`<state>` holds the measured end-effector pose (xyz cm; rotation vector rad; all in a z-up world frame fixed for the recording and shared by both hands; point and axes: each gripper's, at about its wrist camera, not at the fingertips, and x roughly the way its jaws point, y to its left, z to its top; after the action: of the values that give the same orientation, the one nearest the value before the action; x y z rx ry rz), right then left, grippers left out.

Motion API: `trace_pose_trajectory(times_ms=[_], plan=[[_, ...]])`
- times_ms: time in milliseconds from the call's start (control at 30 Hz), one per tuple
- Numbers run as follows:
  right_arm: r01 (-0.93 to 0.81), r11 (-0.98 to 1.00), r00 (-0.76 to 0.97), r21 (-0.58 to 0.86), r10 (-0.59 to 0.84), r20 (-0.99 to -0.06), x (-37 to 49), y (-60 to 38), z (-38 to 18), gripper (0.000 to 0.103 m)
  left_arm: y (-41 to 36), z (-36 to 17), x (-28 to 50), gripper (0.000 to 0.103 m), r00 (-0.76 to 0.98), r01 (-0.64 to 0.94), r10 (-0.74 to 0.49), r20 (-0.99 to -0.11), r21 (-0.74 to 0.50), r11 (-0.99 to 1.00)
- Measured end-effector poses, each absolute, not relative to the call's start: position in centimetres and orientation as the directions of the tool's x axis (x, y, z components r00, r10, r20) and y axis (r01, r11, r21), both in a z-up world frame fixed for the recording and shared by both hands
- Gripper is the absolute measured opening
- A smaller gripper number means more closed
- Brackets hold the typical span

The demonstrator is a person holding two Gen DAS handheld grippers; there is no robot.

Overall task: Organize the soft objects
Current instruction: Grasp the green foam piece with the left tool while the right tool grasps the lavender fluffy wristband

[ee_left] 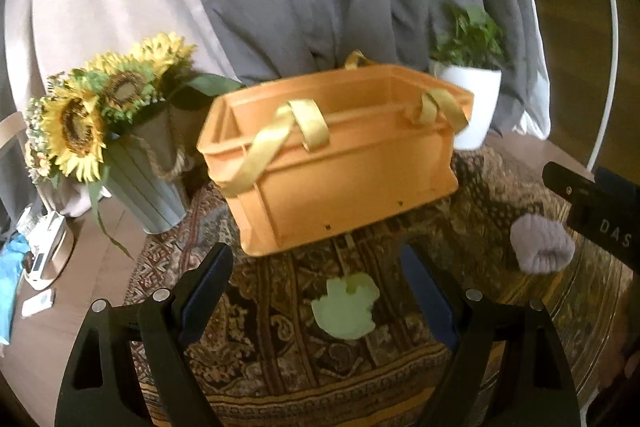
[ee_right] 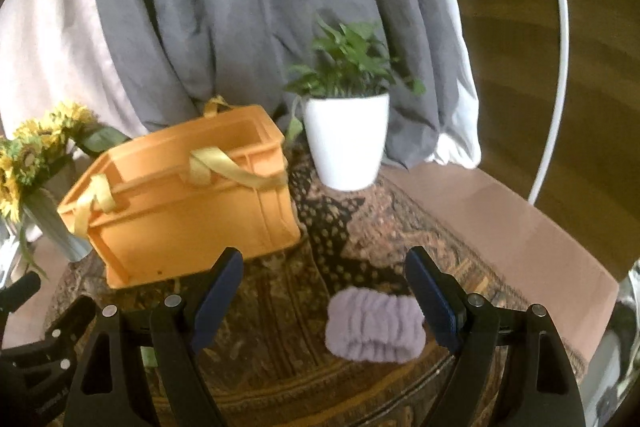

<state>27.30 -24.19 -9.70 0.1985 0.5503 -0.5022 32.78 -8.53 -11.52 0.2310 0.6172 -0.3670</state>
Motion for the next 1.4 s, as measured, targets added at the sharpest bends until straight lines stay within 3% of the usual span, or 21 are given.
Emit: trace_pose_trajectory(times_ms=[933, 1400], plan=[[0.654, 0.756, 0.540, 0.022, -0.446, -0.714, 28.6, -28.0, -17.9, 0.086, -11.6, -18.6, 35.8, 0.071, 0.609, 0.528, -0.269, -0.746, 0.128, 0.839], [0.630, 0.776, 0.505, -0.018, -0.427, -0.750, 29.5, -28.0, -19.1, 0.083, -11.8, -19.9, 36.7, 0.054, 0.599, 0.537, -0.249, -0.762, 0.152, 0.830]])
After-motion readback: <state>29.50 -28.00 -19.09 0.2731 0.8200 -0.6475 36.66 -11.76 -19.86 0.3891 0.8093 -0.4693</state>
